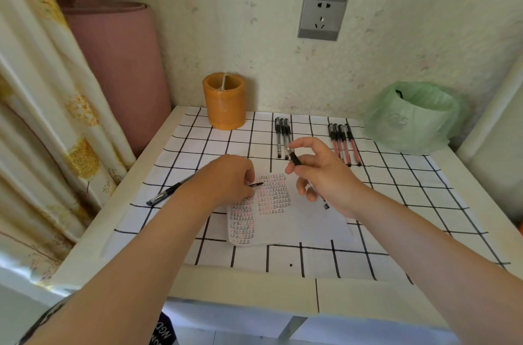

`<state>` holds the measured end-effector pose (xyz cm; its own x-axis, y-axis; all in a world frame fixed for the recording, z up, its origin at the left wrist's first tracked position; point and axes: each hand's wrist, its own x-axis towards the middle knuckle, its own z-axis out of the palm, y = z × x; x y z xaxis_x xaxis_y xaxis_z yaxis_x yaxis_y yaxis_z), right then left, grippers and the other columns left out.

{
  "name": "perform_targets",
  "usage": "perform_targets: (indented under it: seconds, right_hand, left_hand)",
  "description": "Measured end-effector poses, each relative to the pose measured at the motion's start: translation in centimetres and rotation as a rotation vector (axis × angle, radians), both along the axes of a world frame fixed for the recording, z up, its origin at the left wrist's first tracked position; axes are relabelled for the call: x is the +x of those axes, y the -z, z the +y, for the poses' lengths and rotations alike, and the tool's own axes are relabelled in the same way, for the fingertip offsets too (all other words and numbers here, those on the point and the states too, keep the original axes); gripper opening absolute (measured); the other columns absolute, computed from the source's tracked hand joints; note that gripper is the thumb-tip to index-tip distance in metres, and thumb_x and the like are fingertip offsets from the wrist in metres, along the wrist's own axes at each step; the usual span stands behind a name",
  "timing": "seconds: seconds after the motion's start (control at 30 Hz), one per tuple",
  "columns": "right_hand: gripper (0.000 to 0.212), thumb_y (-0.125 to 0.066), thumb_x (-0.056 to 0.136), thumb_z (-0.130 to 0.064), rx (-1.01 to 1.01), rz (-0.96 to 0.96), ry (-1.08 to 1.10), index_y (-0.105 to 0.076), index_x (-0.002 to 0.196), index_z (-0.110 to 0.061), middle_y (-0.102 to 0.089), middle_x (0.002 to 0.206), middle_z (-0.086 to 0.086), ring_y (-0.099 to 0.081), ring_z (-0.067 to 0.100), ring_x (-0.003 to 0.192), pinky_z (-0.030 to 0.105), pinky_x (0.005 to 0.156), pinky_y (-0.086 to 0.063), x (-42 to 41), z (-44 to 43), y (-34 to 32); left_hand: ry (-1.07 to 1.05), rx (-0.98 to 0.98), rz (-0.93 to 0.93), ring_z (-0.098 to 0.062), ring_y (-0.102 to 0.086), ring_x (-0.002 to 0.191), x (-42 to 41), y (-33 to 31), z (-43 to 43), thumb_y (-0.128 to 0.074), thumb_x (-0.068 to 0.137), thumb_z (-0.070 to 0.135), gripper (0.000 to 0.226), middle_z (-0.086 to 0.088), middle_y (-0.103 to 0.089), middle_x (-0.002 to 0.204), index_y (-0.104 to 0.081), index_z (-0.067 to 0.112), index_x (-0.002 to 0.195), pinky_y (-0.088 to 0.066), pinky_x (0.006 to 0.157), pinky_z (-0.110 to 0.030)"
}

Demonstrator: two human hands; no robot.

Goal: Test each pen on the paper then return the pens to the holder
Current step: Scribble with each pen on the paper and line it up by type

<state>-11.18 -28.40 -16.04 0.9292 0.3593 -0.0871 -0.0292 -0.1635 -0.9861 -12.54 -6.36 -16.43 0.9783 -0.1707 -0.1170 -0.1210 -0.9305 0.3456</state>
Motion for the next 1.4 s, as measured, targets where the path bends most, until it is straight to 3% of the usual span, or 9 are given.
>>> perform_targets:
  seconds: [0.13, 0.27, 0.63, 0.73, 0.87, 1.0, 1.1, 1.2, 1.4]
  right_hand:
    - [0.02, -0.066, 0.091, -0.012, -0.396, -0.272, 0.007, -0.064, 0.104, -0.027, -0.074, 0.094, -0.008, -0.067, 0.015, 0.059, 0.021, 0.055, -0.046, 0.2, -0.1, 0.3]
    - [0.017, -0.067, 0.09, -0.027, -0.703, -0.512, -0.01, -0.07, 0.102, -0.038, -0.064, 0.093, -0.019, -0.053, -0.006, 0.069, 0.026, 0.071, -0.048, -0.1, -0.3, 0.9]
    - [0.018, -0.066, 0.09, -0.025, -0.765, -0.662, -0.039, -0.071, 0.103, -0.037, -0.057, 0.09, -0.024, -0.049, -0.018, 0.069, 0.009, 0.062, -0.03, 0.0, -0.2, 0.9]
    - [0.018, -0.064, 0.092, -0.027, -0.785, -0.679, -0.057, -0.071, 0.106, -0.037, -0.057, 0.091, -0.023, -0.049, -0.01, 0.065, 0.015, 0.064, -0.035, 0.0, -0.1, 0.9]
    - [0.02, -0.055, 0.096, -0.029, -0.83, -0.738, -0.123, -0.069, 0.11, -0.034, -0.064, 0.091, -0.015, -0.056, 0.008, 0.083, 0.029, 0.071, -0.044, -0.2, 0.2, 0.7]
    - [0.05, -0.043, 0.083, -0.072, -1.027, -0.842, -0.094, -0.066, 0.082, -0.029, -0.055, 0.065, -0.012, -0.053, 0.014, 0.068, 0.032, 0.064, -0.04, -0.5, 0.2, 0.5]
    - [0.07, -0.034, 0.066, -0.095, -1.138, -0.861, -0.055, -0.049, 0.061, -0.027, -0.051, 0.056, -0.01, -0.049, 0.013, 0.062, 0.034, 0.07, -0.038, -0.5, 0.1, 0.4]
    - [0.075, -0.04, 0.061, -0.096, -1.149, -0.865, -0.016, -0.04, 0.047, -0.022, -0.042, 0.043, -0.009, -0.04, 0.009, 0.049, 0.032, 0.068, -0.035, -0.6, 0.3, 0.4]
    - [0.071, -0.057, 0.066, -0.078, -1.083, -0.846, 0.093, -0.035, 0.045, -0.014, -0.033, 0.037, -0.002, -0.032, 0.014, 0.04, 0.025, 0.044, -0.023, -1.1, 0.8, 0.4]
  left_hand:
    - [-0.008, 0.014, 0.002, -0.011, -0.061, 0.094, -0.1, -0.2, 0.2, -0.067, 0.091, 0.029, 0.01, 0.008, -0.067, 0.102, -0.069, 0.026, 0.101, -0.053, 0.081, -0.029]
    - [-0.013, -0.01, -0.048, -0.01, -0.06, 0.098, -0.2, -0.9, -0.2, -0.056, 0.097, 0.029, 0.017, 0.012, -0.066, 0.106, -0.068, 0.029, 0.109, -0.051, 0.082, -0.031]
    - [0.023, -0.135, -0.032, 0.0, -0.055, 0.086, -0.5, -1.0, -0.5, -0.055, 0.099, 0.028, 0.018, 0.017, -0.061, 0.098, -0.069, 0.03, 0.11, -0.037, 0.064, -0.012]
    - [0.047, -0.182, -0.006, 0.007, -0.053, 0.081, -0.5, -1.0, -0.6, -0.057, 0.099, 0.028, 0.016, 0.022, -0.059, 0.093, -0.07, 0.031, 0.108, -0.036, 0.064, -0.011]
    - [0.051, -0.303, 0.022, -0.001, -0.059, 0.082, -0.6, -1.1, -1.2, -0.061, 0.096, 0.026, 0.013, 0.016, -0.067, 0.089, -0.073, 0.029, 0.1, -0.042, 0.07, -0.021]
    - [-0.038, -0.556, 0.129, -0.008, -0.065, 0.075, -0.9, -1.2, -2.2, -0.07, 0.089, 0.025, 0.008, 0.003, -0.075, 0.083, -0.077, 0.028, 0.087, -0.054, 0.077, -0.031]
    - [-0.097, -0.711, 0.2, -0.003, -0.066, 0.067, -1.4, -1.3, -3.3, -0.076, 0.086, 0.023, 0.005, 0.0, -0.077, 0.079, -0.079, 0.021, 0.089, -0.055, 0.071, -0.021]
    - [-0.126, -0.762, 0.25, 0.005, -0.06, 0.056, -1.6, -1.3, -4.1, -0.079, 0.083, 0.023, 0.008, 0.003, -0.074, 0.07, -0.08, 0.016, 0.086, -0.044, 0.052, -0.009]
    - [-0.151, -0.806, 0.305, 0.001, -0.061, 0.06, -1.4, -1.4, -4.0, -0.078, 0.083, 0.026, 0.014, -0.009, -0.075, 0.082, -0.08, 0.013, 0.088, -0.045, 0.059, -0.015]
